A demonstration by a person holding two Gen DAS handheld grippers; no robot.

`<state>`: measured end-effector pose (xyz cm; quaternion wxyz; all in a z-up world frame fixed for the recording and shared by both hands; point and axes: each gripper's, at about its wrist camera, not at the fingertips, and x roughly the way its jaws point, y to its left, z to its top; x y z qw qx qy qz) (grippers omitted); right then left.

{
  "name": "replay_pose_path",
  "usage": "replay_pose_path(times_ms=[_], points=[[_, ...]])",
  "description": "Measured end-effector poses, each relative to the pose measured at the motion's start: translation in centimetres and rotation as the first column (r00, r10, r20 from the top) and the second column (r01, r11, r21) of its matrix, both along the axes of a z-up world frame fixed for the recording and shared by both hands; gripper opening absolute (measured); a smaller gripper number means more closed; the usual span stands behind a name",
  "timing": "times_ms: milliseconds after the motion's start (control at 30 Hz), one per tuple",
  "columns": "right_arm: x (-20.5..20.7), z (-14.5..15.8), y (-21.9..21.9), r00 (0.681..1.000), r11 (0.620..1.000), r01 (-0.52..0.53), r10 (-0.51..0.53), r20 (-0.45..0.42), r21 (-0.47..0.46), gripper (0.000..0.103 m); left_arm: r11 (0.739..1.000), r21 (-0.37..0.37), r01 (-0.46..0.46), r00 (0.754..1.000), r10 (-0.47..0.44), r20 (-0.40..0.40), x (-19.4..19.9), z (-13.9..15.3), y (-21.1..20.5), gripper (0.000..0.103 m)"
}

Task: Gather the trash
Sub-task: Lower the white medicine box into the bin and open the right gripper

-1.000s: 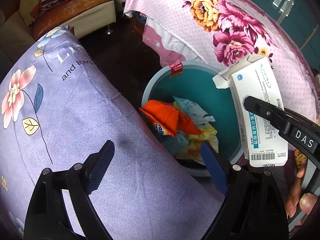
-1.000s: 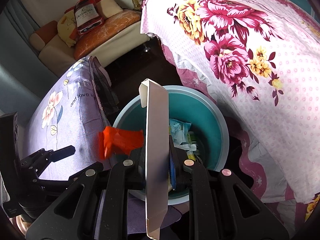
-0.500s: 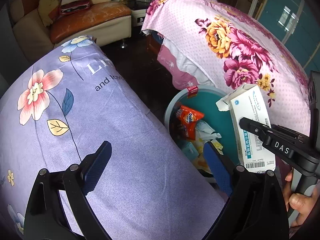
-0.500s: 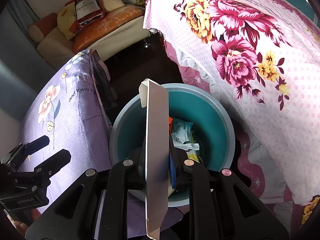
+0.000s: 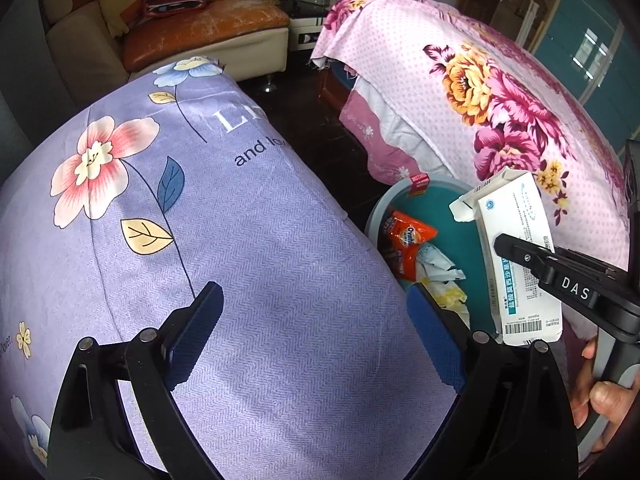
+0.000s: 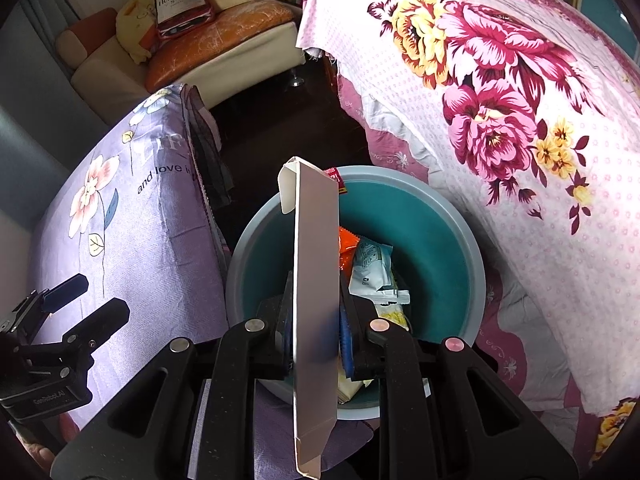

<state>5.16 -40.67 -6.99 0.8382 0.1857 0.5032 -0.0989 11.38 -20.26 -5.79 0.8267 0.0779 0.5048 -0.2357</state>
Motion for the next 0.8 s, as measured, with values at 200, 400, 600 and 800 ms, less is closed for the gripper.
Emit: replay_pose_path(times_ms=[200,400,600,800], points=[[0.4,0.0,0.5,1.0,1.0,-0.015,0.015,-0.009,-0.008,0.017,1.0,0.0,-0.017,1.0,0.017,-0.004,0.1,-0.2,0.7,0.093],[0.4,-0.2,0.7,1.0,1.0,-0.022,0.022,-0.02,-0.013,0.02,0.999,0.0,-0.034,0.999,0.034,-0.012,0.3,-0.4,1.0,0.094],[0.4,-0.4,0.9,0.999,1.0,-0.024,0.024,-0.028,-0.012,0.022,0.999,0.003,-0.038,0.999,0.038,-0.013,0.2,-0.6,1.1,0.094],[0.0,0.1,0.9,1.0,0.999,-0.015,0.015,-0.018,-0.028,0.044,0.999,0.005,-0.049,0.999,0.049,-0.014,0.0,-0.6,1.5,0.094]])
